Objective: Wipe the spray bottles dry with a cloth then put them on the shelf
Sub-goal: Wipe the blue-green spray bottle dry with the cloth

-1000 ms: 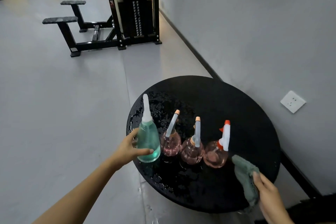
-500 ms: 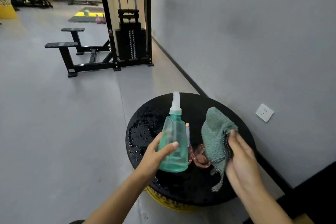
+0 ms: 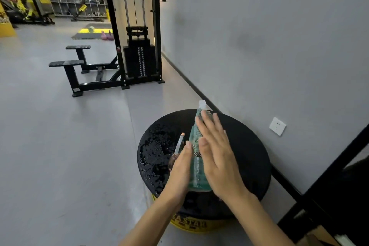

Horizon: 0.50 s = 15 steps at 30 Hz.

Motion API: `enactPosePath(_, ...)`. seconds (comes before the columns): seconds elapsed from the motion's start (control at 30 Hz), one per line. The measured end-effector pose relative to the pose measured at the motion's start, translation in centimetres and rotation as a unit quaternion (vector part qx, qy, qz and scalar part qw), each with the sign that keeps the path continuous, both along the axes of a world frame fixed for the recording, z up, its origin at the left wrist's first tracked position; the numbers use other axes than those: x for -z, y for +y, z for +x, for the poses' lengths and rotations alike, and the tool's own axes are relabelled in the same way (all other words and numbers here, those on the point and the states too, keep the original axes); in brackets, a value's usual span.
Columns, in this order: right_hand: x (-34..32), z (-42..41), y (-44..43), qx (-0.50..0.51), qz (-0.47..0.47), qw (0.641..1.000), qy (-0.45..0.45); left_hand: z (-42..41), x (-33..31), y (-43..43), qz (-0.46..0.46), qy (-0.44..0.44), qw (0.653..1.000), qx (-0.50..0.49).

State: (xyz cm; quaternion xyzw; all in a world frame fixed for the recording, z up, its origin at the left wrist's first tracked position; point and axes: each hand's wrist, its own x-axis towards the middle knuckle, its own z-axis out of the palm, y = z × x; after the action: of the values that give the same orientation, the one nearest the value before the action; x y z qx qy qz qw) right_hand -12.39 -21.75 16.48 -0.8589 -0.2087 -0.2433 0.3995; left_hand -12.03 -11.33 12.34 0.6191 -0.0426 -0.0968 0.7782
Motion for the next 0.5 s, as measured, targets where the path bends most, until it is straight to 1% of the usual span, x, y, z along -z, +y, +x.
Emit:
enactPosePath(0.07, -0.1, -1.1, -0.1, -0.015, -0.013, 1.000, -0.008, -0.5, -0.3, -0.1, 0.000, 0.000, 1.000, -0.009)
enactPosePath(0.17, 1.0, -4.0, 0.2, -0.024, -0.068, 0.997, -0.037, -1.0, -1.1, 0.3, -0.011, -0.008, 0.999, -0.038)
enactPosePath(0.23, 1.6, -5.6, 0.3, -0.012, -0.109, 0.992, -0.063, -1.2, -1.5, 0.5, -0.003, -0.017, 0.999, -0.044)
enactPosePath(0.3, 1.4, -6.1, 0.2, 0.002, -0.124, 0.991, -0.059, -1.5, -1.8, 0.4, 0.004, -0.022, 0.999, -0.045)
enactPosePath(0.37, 0.4, -5.3, -0.3, -0.004, -0.103, 0.995, -0.018, -1.8, -1.7, -0.1, 0.010, -0.014, 0.999, -0.040)
enactPosePath(0.5, -2.2, -2.7, -1.6, -0.016, -0.022, 0.997, 0.069, -2.1, -1.6, -1.0, 0.013, 0.021, 0.999, -0.022)
